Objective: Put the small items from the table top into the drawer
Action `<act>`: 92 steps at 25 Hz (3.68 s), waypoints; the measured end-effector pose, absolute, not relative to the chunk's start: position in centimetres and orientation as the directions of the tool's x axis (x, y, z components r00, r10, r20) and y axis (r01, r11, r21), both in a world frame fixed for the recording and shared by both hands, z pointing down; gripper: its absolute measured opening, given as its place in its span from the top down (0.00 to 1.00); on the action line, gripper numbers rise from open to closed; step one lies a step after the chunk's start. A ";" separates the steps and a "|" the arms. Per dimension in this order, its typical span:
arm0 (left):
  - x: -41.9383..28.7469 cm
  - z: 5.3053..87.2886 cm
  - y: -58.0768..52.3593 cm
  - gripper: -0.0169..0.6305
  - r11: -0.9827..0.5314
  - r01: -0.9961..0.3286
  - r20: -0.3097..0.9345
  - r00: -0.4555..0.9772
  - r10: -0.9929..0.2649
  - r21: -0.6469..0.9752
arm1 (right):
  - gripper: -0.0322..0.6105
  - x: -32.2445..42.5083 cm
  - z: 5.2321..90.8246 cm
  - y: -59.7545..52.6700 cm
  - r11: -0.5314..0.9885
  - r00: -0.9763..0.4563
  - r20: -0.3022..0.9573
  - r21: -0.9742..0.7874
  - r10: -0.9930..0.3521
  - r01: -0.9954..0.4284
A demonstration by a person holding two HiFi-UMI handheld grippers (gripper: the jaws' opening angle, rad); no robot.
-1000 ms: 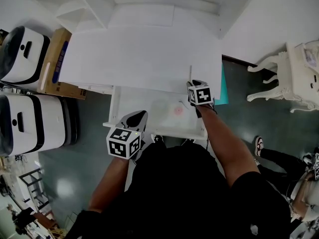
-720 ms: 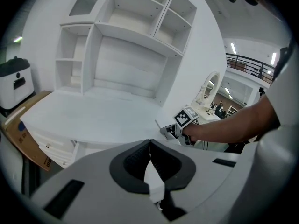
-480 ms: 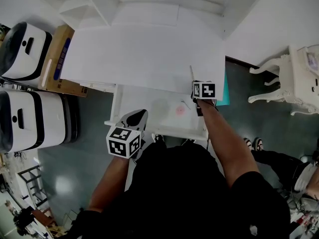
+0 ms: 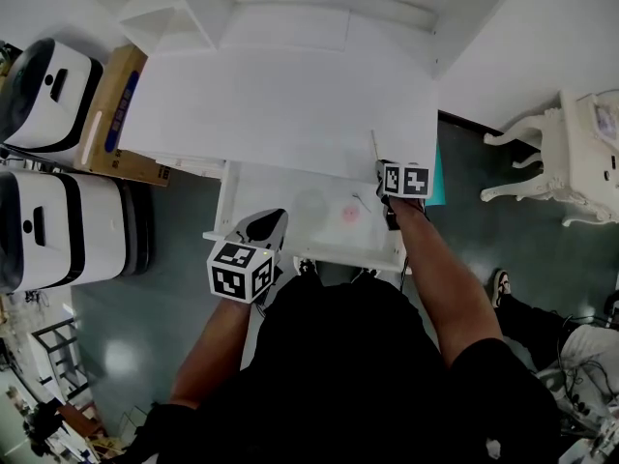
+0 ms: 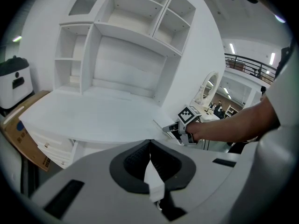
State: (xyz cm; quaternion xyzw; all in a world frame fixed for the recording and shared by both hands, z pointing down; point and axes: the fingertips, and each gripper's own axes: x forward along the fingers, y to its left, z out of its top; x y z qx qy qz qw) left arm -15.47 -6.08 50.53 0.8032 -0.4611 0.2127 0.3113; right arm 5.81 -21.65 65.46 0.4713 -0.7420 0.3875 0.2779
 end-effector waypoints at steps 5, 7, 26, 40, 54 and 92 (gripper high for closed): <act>-14.7 50.8 -6.2 0.96 -0.392 -0.868 0.629 0.493 -0.601 0.306 | 0.88 4.6 63.9 -18.8 0.427 -0.482 0.743 -0.289 -0.464 -0.857; -14.3 50.9 -6.2 0.96 -0.398 -0.864 0.628 0.499 -0.597 0.307 | 0.88 3.9 63.8 -16.8 0.514 -0.524 0.737 -0.279 -0.427 -0.811; -13.4 50.7 -4.2 0.96 -0.393 -0.873 0.656 0.480 -0.583 0.289 | 0.88 1.4 75.2 -0.5 0.999 -0.341 0.939 -0.051 0.049 0.002; -15.3 50.5 -2.4 0.96 -0.314 -0.907 0.674 0.419 -0.608 0.281 | 0.88 1.7 79.6 0.4 0.997 -0.237 0.968 -0.073 0.077 0.025; -14.6 50.3 -3.3 0.96 -0.352 -0.891 0.656 0.450 -0.606 0.286 | 0.88 1.5 78.4 -0.8 0.999 -0.246 0.969 -0.030 0.025 -0.016; -10.0 46.5 -4.1 0.96 -0.670 -0.683 0.517 0.701 -0.491 0.290 | 0.91 5.3 48.4 -3.2 0.373 -0.497 0.470 -0.336 -0.730 -0.865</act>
